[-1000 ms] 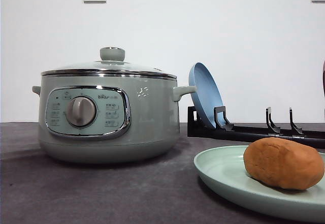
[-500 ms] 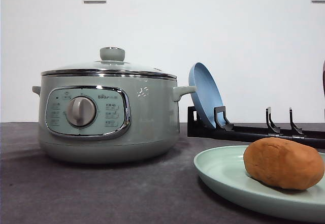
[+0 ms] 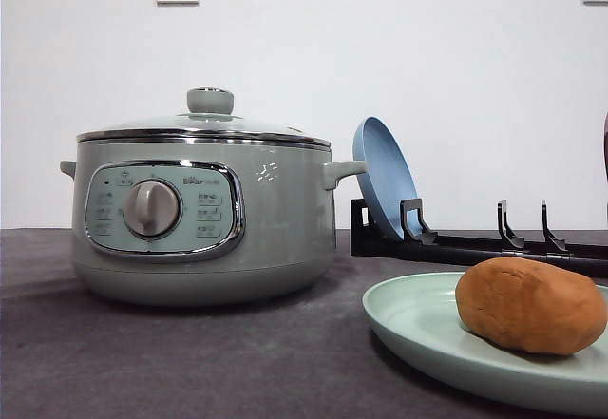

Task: Transfer potato from steamer to green plate

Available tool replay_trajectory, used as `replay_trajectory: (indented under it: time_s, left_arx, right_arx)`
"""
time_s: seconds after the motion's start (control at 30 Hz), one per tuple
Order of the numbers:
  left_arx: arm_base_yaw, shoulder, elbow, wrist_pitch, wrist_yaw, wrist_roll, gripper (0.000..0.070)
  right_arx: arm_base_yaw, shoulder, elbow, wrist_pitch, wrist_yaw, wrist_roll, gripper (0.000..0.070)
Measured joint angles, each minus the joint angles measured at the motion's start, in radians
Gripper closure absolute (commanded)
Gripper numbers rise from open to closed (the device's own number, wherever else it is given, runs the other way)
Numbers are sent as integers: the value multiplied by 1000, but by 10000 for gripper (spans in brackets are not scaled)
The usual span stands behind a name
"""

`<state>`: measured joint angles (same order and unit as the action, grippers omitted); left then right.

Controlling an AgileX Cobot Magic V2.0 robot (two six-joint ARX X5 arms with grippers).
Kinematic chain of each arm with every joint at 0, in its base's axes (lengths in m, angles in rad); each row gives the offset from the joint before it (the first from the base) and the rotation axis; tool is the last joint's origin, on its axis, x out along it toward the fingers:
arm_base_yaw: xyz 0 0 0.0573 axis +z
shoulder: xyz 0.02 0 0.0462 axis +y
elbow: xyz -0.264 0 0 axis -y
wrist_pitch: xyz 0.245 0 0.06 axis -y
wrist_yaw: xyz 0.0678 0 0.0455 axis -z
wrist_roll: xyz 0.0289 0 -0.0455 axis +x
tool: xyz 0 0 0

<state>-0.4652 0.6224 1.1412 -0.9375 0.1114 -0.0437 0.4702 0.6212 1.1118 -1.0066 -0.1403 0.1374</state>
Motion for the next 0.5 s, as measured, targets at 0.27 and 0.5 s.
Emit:
replay_trajectory:
  time_s: [0.27,0.5]
  left_arx:
    - [0,0,0,0,0,0,684]
    - [34,-1,-12,19,1,1,684]
  right_arx:
    - [0,0,0,79,14,5,700]
    - [0,0,0,87,14,9,700]
